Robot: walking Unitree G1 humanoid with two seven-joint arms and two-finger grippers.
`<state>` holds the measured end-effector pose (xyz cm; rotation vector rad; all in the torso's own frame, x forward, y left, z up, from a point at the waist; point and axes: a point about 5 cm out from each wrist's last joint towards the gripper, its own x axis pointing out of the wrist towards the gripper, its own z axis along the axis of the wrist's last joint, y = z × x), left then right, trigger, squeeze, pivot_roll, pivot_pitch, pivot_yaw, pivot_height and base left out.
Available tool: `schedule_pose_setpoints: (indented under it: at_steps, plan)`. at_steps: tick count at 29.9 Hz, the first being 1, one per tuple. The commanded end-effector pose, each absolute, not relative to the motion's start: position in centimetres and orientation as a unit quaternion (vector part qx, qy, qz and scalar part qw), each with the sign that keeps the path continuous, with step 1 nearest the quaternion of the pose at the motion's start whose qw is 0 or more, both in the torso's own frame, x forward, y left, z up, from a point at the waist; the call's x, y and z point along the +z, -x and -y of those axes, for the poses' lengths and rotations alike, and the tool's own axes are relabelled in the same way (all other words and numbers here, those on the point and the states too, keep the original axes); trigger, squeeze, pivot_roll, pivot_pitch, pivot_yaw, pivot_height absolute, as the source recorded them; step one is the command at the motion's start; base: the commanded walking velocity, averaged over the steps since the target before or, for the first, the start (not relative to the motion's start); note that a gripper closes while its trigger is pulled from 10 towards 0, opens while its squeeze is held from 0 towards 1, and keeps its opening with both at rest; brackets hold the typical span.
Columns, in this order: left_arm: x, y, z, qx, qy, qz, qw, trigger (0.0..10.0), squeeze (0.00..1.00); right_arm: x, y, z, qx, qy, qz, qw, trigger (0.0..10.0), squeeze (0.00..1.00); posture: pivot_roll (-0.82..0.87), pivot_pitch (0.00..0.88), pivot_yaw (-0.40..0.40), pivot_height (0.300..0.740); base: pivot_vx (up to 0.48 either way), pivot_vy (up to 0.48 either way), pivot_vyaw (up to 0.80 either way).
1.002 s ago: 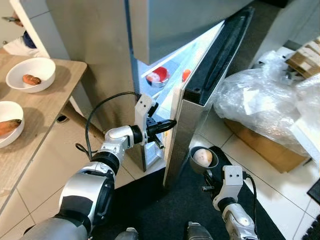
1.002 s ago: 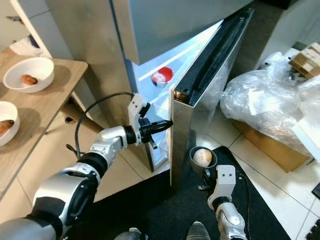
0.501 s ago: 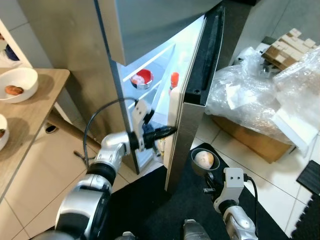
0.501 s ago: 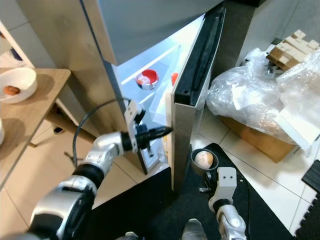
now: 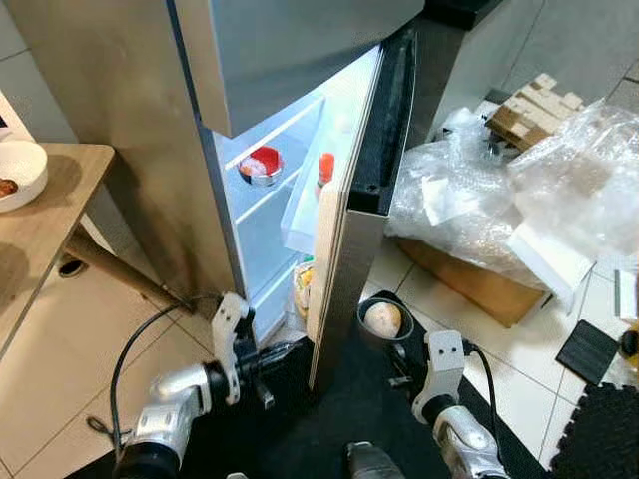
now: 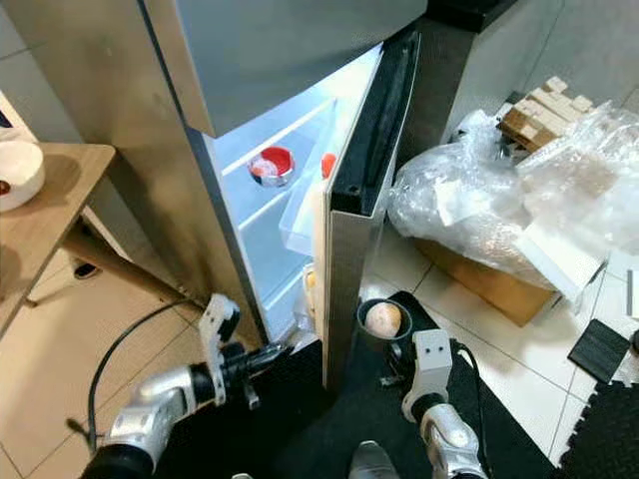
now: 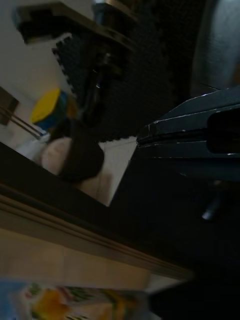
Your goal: Restocking fridge
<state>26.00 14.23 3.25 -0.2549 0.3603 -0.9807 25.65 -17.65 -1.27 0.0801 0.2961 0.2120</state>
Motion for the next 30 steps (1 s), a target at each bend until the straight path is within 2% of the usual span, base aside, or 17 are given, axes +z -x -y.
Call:
schedule_pose_setpoints:
  at_steps: [1, 2, 3, 4, 5, 8, 12, 18, 23, 30]
  plan:
    - [2.7, -26.0, -14.7, -0.434, 0.095, -0.171, 0.880, 10.0, 0.00, -1.4, -25.6, 17.5, 0.106, -0.042, -0.151, 0.982, 10.0, 0.00, -0.15, 0.140, -0.035, 0.736, 0.000, 0.000, 0.00]
    - [2.9, -26.7, -14.8, -0.379, 0.084, -0.149, 0.910, 10.0, 0.00, -1.4, -25.7, 17.5, 0.104, -0.043, -0.150, 0.982, 10.0, 0.00, -0.14, 0.133, -0.030, 0.736, 0.000, 0.000, 0.00]
    - [3.0, -27.1, -14.9, -0.338, 0.078, -0.133, 0.928, 10.0, 0.00, -1.4, -25.7, 17.5, 0.103, -0.044, -0.150, 0.982, 10.0, 0.00, -0.14, 0.128, -0.024, 0.736, 0.000, 0.000, 0.00]
    - [3.0, -27.1, -14.9, -0.338, 0.078, -0.133, 0.928, 10.0, 0.00, -1.4, -25.7, 17.5, 0.103, -0.044, -0.150, 0.982, 10.0, 0.00, -0.14, 0.128, -0.024, 0.736, 0.000, 0.000, 0.00]
    - [3.2, -27.8, -14.7, -0.291, 0.064, -0.116, 0.947, 10.0, 0.00, -1.4, -25.5, 17.7, 0.095, -0.040, -0.151, 0.983, 10.0, 0.00, -0.15, 0.126, -0.015, 0.736, 0.000, 0.000, 0.00]
    - [3.8, -28.5, -14.0, -0.242, 0.018, -0.094, 0.966, 10.0, 0.00, -1.7, -25.1, 18.4, 0.080, -0.035, -0.154, 0.984, 10.0, 0.00, -0.15, 0.123, -0.002, 0.736, 0.000, 0.000, 0.00]
    - [4.3, -29.0, -13.5, -0.217, 0.021, -0.079, 0.973, 10.0, 0.00, -2.0, -24.6, 18.8, 0.072, -0.031, -0.159, 0.984, 10.0, 0.00, -0.16, 0.117, 0.012, 0.736, 0.000, 0.000, 0.00]
    - [2.7, -28.5, -13.7, -0.190, 0.016, -0.115, 0.975, 10.0, 0.00, -2.7, -23.8, 19.5, 0.051, -0.013, -0.182, 0.982, 10.0, 0.00, -0.17, 0.111, 0.020, 0.736, 0.000, 0.000, 0.00]
    - [1.6, -27.9, -14.3, -0.134, 0.034, -0.129, 0.982, 10.0, 0.00, -3.0, -23.4, 20.3, 0.038, -0.002, -0.195, 0.980, 10.0, 0.00, -0.18, 0.104, 0.007, 0.736, 0.000, 0.000, 0.00]
    - [1.2, -27.6, -14.5, -0.131, 0.030, -0.137, 0.981, 10.0, 0.00, -2.7, -23.7, 20.7, 0.037, 0.007, -0.192, 0.981, 10.0, 0.00, -0.18, 0.102, -0.004, 0.736, 0.000, -0.169, 0.00]
